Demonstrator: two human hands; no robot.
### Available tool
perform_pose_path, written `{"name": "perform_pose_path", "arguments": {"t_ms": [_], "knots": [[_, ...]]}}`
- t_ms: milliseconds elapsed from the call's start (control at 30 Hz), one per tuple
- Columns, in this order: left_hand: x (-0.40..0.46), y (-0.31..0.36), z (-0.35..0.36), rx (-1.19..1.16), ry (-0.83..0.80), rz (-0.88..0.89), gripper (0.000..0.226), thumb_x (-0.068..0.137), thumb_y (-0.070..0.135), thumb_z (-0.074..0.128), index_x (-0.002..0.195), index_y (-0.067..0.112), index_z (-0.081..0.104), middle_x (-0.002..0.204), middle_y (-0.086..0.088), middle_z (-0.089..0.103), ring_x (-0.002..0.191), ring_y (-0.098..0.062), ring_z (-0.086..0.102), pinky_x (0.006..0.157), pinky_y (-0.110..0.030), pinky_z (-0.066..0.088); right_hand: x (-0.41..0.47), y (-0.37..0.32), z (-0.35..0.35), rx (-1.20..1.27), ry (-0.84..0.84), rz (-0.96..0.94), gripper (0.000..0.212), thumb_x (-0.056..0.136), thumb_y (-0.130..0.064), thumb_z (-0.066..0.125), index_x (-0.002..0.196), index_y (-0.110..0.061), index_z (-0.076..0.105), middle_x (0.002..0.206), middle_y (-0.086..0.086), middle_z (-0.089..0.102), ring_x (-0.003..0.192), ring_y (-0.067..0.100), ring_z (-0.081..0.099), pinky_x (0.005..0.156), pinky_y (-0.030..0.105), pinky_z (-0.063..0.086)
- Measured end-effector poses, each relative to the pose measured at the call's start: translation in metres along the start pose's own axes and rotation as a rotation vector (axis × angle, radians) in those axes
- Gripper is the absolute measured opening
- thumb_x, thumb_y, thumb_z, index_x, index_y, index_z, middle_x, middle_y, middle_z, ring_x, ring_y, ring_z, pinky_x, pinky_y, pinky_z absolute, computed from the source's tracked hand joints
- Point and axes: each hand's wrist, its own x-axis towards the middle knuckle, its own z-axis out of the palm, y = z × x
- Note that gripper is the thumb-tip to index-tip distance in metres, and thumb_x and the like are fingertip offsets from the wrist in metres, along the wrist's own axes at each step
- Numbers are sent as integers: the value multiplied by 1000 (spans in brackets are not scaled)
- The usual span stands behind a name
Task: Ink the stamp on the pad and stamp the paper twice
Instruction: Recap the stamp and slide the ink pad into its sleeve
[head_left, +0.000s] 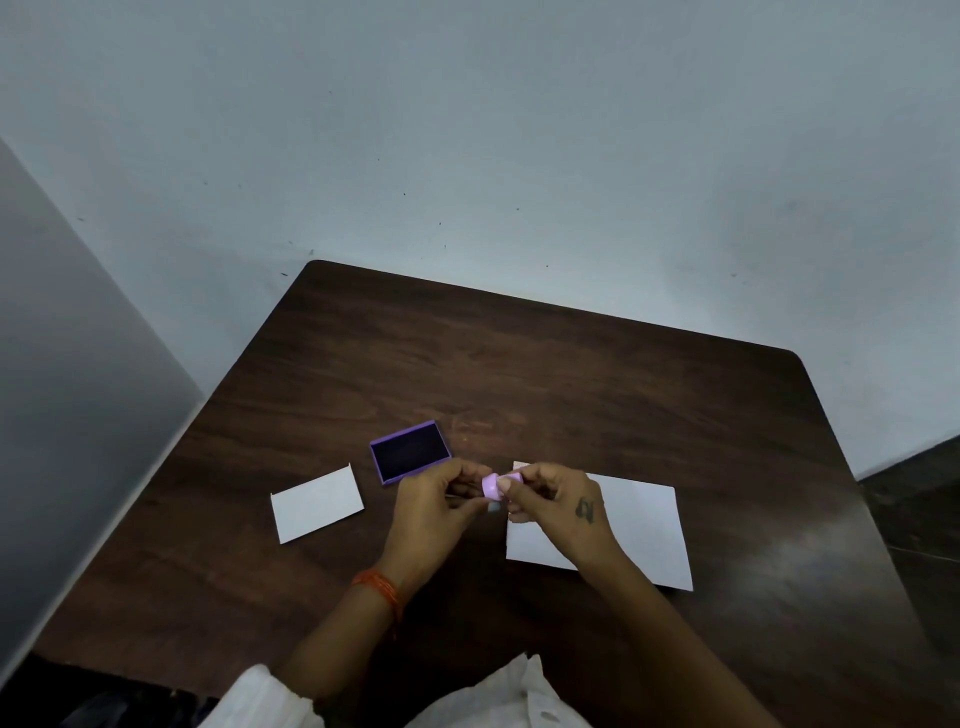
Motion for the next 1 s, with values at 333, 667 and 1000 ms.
{"name": "perform_pose_path", "arguments": {"t_ms": [333, 667, 1000], "knots": [[3, -1, -1, -22, -15, 4, 16, 77, 12, 71, 92, 18, 70, 87, 7, 72, 82, 2, 66, 72, -9, 51, 6, 7, 3, 0, -19, 2, 21, 77, -27, 72, 93, -14, 70, 79, -2, 70, 69, 4, 67, 64, 9, 52], [9, -10, 0, 32, 9, 20, 20, 79, 7, 69, 96, 17, 70, 90, 5, 72, 84, 0, 66, 74, -12, 53, 12, 11, 15, 142, -75, 104, 18, 78, -23, 72, 93, -15, 67, 90, 3, 70, 81, 14, 68, 70, 19, 57], [11, -45, -8, 120, 22, -164, 53, 73, 2, 74, 120, 17, 56, 113, 0, 63, 91, 0, 58, 70, 0, 46, 32, 25, 52, -138, 113, 111, 37, 75, -43, 40, 67, -13, 60, 59, -9, 54, 60, 5, 51, 60, 11, 36]]}}
